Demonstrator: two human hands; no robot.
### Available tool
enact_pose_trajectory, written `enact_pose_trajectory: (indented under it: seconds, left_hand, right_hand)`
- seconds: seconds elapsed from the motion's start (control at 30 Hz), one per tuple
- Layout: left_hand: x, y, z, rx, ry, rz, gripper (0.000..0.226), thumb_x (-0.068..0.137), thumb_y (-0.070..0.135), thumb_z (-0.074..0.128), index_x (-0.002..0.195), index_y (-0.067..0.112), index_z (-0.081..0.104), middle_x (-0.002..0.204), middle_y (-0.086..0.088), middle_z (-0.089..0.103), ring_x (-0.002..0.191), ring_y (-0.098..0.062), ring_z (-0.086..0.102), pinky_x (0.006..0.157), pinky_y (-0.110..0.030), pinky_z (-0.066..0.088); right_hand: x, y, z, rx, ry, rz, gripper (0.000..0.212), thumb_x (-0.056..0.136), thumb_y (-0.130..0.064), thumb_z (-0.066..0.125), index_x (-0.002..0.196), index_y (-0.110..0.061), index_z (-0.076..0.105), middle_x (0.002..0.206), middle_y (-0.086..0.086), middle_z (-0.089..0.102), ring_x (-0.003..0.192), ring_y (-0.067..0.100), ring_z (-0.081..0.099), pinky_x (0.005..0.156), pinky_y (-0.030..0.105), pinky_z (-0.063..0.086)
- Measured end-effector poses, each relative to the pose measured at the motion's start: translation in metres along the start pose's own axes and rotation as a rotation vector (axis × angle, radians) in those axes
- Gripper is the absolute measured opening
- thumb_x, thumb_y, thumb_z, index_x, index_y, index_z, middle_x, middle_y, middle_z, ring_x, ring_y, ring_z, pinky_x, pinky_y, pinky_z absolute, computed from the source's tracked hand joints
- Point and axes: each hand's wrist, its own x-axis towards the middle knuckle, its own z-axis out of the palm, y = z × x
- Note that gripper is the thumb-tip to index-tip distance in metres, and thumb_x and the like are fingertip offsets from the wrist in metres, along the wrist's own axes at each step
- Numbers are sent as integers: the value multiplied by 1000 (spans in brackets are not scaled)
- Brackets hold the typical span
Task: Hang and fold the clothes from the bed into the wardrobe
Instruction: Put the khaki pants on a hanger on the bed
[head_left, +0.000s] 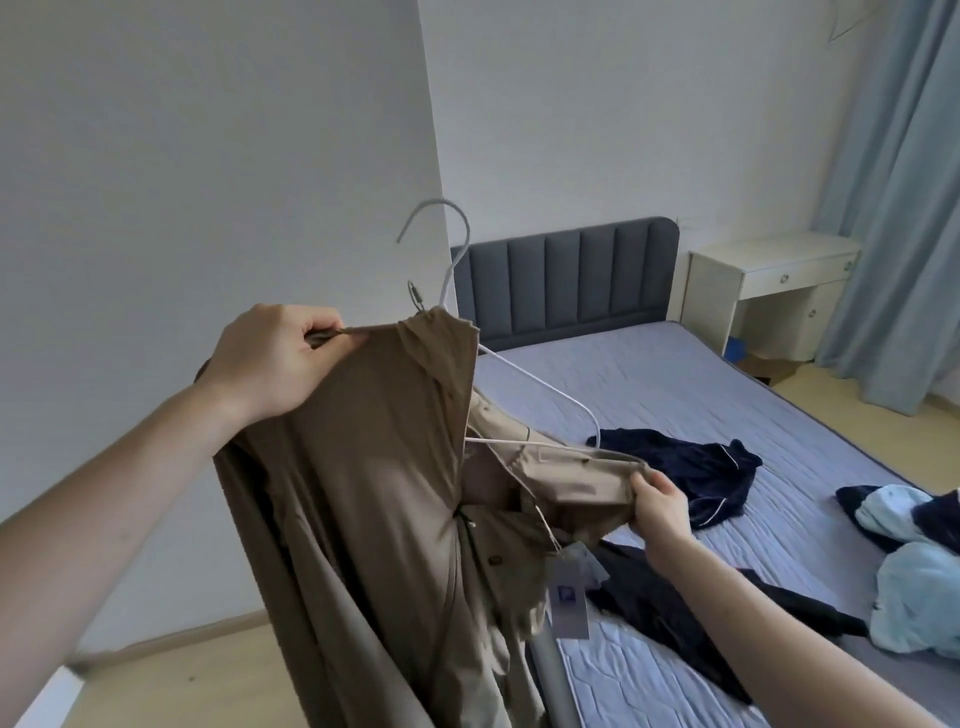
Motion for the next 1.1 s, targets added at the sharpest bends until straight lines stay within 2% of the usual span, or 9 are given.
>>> enact_pose_trajectory:
  seconds: [0.07,0.23,0.33,0.47,0.57,0.7,0.83,0.93,1.1]
  left_hand:
    - [-7,-16,-2,21,-21,-38,38,94,56,62,71,27,60,61,12,59,61,-16,56,57,-32,41]
    - [-21,-43,6,53,-83,-35,33,96,58,58,72,35,59,66,16,59,60,-10,55,54,-29,37]
    - [-24,-49,15,106,-80,-10,36,96,62,53,66,43,58,65,18,59,62,-9,54,55,-27,34]
    - [-26,-54,27,154,-57,39,35,99,56,51,64,49,53,62,23,51,65,-15,52,54,-27,32]
    - [-29,-67,31,204,8,4,31,103,48,50,78,37,66,69,15,58,75,-29,63,57,-31,35]
    - [-39,-87,32,314,169,-67,37,106,39,46,77,21,59,78,-5,65,73,-38,63,55,-35,39]
    - [-46,-87,38,372,229,-26,29,104,27,52,79,14,58,78,-10,63,65,-39,62,53,-31,31]
    - [-45,-84,43,391,227,18,38,106,32,45,81,10,62,78,-11,65,63,-39,62,50,-31,35]
    - [-44,-59,56,380,234,170,41,101,39,41,79,14,64,72,-6,63,58,-36,63,48,-26,29]
  right_hand:
    - [8,-33,-13,64,38,-62,17,102,-22,55,96,-20,71,83,-1,62,74,16,54,63,32,48]
    - [3,-109,-18,65,-22,-262,14,102,-25,58,101,-31,71,96,-5,67,82,15,60,66,31,50]
    - [-14,-148,-8,72,-95,-361,26,101,-26,61,86,-42,76,89,-16,75,85,6,68,68,25,56]
    - [-33,-184,7,34,-241,-537,28,102,-25,61,94,-45,77,95,-14,78,82,-2,71,66,17,55]
    - [-40,-204,10,44,-238,-599,33,102,-21,59,92,-47,77,93,-16,77,86,5,69,68,18,56]
    - [-41,-214,-1,95,-196,-577,33,102,-16,59,88,-39,77,87,-14,74,83,13,62,58,19,52]
    - [-46,-218,0,114,-260,-579,29,103,-16,58,91,-35,77,91,-7,74,84,17,62,61,22,54]
    - [-54,-221,9,125,-289,-598,24,103,-16,59,99,-32,76,97,-4,76,90,16,66,71,25,57]
    - [-68,-221,32,62,-388,-686,38,103,-14,57,88,-40,78,86,-11,76,75,3,69,62,20,56]
